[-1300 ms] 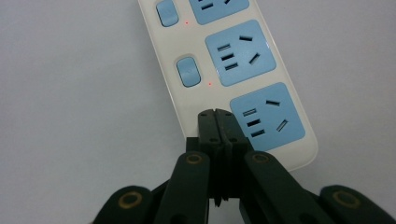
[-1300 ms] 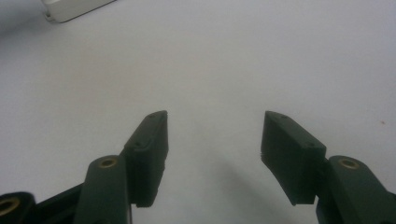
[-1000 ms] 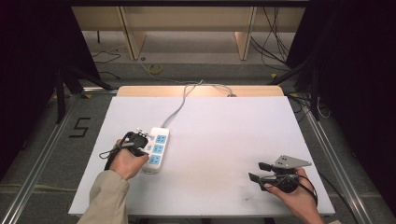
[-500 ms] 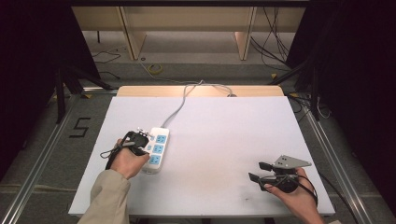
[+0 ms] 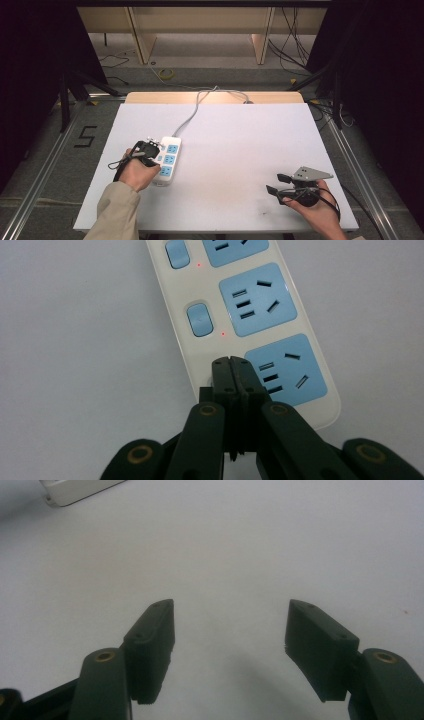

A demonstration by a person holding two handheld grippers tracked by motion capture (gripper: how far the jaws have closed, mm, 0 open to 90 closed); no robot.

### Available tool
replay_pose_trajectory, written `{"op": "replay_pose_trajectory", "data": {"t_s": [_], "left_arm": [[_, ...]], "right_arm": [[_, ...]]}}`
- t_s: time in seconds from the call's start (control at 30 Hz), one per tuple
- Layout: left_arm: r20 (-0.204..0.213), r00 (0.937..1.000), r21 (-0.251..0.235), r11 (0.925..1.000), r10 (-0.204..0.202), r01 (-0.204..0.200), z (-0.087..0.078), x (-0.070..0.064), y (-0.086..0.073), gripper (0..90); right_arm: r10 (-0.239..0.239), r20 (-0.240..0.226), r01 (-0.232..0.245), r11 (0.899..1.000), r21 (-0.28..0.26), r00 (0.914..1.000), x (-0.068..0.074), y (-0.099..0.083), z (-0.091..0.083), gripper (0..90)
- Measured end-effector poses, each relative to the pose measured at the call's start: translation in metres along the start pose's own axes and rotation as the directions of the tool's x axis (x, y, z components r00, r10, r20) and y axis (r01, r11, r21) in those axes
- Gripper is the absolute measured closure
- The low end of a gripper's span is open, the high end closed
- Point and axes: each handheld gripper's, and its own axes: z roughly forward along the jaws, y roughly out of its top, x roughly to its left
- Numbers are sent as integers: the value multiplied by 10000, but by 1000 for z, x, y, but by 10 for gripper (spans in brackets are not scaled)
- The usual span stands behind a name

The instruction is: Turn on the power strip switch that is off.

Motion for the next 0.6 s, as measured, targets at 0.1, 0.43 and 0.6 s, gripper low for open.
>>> {"op": "replay_pose_trajectory", "data": {"t_s": [0.1, 0.43, 0.6], "left_arm": [[-22, 10000, 14, 10000, -14, 14, 0, -1, 0, 898], [121, 9999, -149, 9999, -5, 7, 3, -6, 1, 898], [310, 9994, -242, 9996, -122, 130, 2, -4, 0, 898]], "right_arm": [[-4, 8, 4, 10000, -10, 10000, 0, 0, 0, 376], [15, 49, -15, 10000, -41, 10000, -1, 0, -1, 376], [-24, 38, 25, 10000, -36, 10000, 0, 0, -1, 377]]}}
